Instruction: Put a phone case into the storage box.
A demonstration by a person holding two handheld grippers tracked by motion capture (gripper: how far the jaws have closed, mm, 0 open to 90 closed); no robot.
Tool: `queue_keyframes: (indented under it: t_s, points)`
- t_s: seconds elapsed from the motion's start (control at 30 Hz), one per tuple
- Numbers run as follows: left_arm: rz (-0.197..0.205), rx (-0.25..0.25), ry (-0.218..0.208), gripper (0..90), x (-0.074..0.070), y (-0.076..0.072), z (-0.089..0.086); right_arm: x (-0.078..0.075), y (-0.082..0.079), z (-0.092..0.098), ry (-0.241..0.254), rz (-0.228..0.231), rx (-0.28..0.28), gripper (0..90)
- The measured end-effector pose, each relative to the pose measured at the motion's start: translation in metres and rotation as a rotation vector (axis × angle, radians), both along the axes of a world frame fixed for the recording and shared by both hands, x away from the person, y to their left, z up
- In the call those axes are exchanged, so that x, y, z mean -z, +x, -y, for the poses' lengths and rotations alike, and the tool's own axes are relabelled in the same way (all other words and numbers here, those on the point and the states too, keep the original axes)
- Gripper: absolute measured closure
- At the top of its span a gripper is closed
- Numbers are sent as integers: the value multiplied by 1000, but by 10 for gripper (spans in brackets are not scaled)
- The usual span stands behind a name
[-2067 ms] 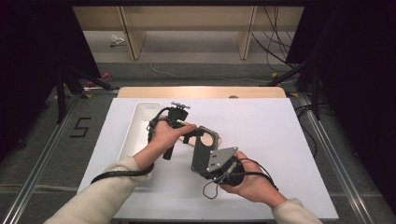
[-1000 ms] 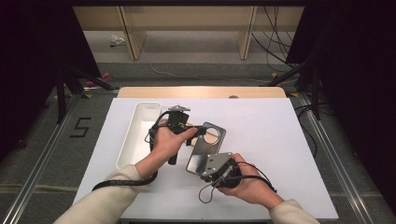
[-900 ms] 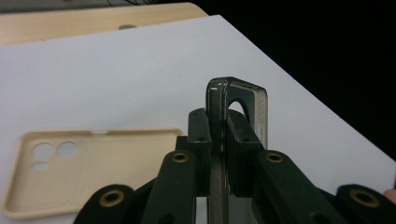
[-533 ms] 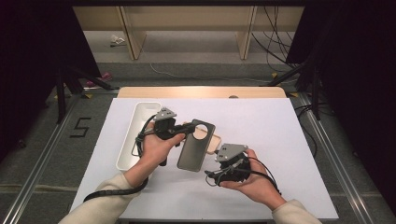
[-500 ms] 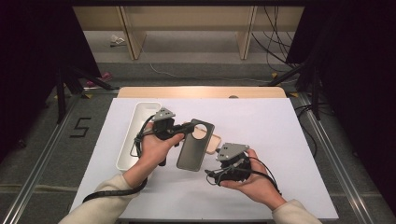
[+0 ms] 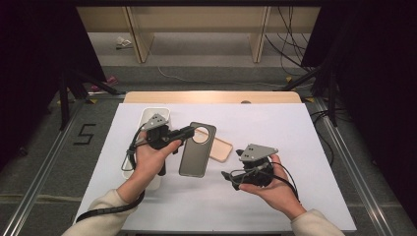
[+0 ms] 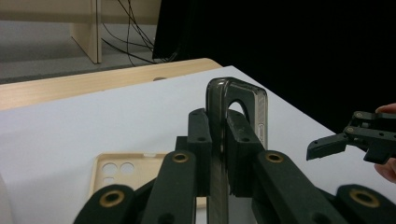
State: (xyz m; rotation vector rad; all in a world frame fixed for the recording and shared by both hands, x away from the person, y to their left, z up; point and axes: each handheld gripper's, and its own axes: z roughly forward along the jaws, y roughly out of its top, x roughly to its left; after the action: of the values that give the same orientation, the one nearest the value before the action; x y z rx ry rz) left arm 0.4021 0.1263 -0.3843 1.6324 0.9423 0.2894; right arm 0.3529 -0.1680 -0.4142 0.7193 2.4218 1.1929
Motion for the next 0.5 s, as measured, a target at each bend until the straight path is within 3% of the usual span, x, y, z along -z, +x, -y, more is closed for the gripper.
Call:
queue_keyframes:
  t_s: [0.5]
  points:
    - [46,-13,-9,816,-11,1,-12,1,2,8,56,-15,32,162]
